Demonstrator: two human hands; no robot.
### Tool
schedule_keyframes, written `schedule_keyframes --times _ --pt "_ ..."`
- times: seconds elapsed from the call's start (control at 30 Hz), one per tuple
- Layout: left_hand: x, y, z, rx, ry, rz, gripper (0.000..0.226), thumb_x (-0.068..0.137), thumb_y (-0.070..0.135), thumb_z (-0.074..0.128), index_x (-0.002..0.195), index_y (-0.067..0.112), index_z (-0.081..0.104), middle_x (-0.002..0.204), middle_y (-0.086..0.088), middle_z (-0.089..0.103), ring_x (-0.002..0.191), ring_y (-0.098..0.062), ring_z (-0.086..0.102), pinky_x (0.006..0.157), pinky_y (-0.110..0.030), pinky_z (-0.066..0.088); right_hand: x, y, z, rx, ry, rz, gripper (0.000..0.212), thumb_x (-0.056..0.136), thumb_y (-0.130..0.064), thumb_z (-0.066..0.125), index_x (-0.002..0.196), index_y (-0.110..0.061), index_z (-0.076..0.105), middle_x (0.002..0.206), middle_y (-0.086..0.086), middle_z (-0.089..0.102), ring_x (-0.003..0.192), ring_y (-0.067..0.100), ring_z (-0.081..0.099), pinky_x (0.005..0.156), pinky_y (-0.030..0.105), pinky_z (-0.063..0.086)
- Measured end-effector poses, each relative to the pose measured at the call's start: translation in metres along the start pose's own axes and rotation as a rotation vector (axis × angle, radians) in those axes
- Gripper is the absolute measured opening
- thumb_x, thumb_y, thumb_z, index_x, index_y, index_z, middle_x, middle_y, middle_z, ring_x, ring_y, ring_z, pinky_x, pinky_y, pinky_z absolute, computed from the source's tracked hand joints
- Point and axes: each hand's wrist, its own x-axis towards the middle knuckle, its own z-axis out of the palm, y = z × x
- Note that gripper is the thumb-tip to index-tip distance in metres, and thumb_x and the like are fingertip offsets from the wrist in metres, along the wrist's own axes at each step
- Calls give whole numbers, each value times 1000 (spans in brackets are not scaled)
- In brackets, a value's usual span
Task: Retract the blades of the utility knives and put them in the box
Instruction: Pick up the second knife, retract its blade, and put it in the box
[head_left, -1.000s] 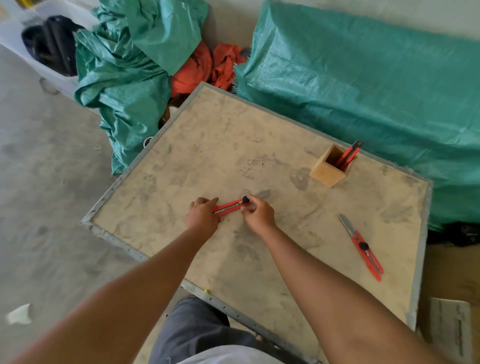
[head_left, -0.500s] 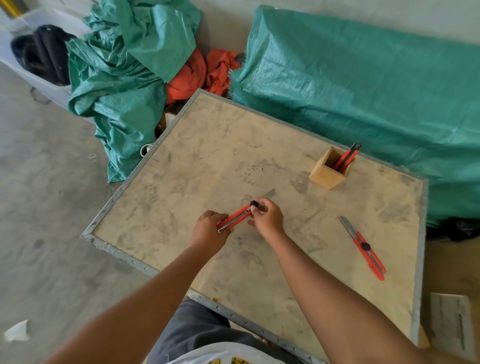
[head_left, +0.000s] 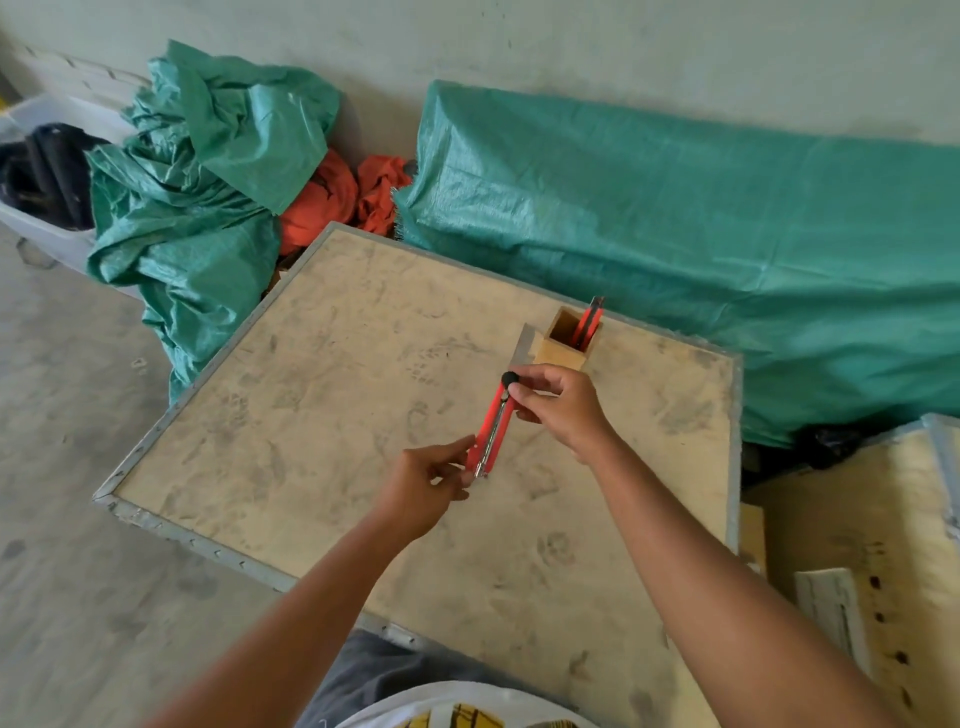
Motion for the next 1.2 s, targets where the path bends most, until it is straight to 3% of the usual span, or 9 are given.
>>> schedule_keyframes --times 0.2,0.33,0.5,0.7,0.83,1.03,1.2 --pt "-14 28 53 -205 46 38 41 90 -15 55 124 7 65 87 -10 67 81 -15 65 75 -32 63 -36 2 -47 -121 -145 -18 24 92 -8 74 116 -11 76 106 10 79 89 22 80 77 39 67" --pt "-16 41 71 -248 42 51 47 90 -14 58 109 27 71 85 -16 67 85 -19 68 76 -34 63 -59 12 -62 -155 -220 -42 24 90 -8 76 114 -11 77 105 12 79 88 23 80 79 41 66" --pt "-20 48 86 -229 9 72 49 86 -17 61 116 21 68 100 -31 66 92 -32 68 77 -36 63 -70 16 -80 -168 -214 -89 35 91 -5 75 123 -18 73 110 10 77 86 24 80 79 42 66" --pt "-18 55 96 -192 11 82 43 87 -14 61 123 9 66 99 -26 67 85 -12 71 77 -34 63 -75 21 -82 -226 -59 -144 16 83 -17 84 93 -17 72 100 1 76 73 21 78 72 45 67" --pt "-16 59 99 -216 13 102 47 87 -13 63 113 25 69 96 -20 67 82 -9 71 78 -35 63 -75 18 -88 -169 -111 -171 25 88 -13 78 112 -21 75 108 5 73 78 22 78 72 40 67" --pt "-7 62 102 -203 4 119 47 86 -14 64 119 20 67 104 -25 68 93 -27 70 78 -34 63 -69 18 -87 -240 -1 -184 20 81 -19 85 90 -19 68 99 -2 74 72 18 76 67 42 67" --pt "7 61 102 -211 -13 93 44 87 -12 64 123 13 67 104 -23 69 97 -28 70 77 -31 62 -60 20 -92 -150 -48 -194 21 86 -15 80 106 -19 74 104 1 74 78 21 77 69 42 67"
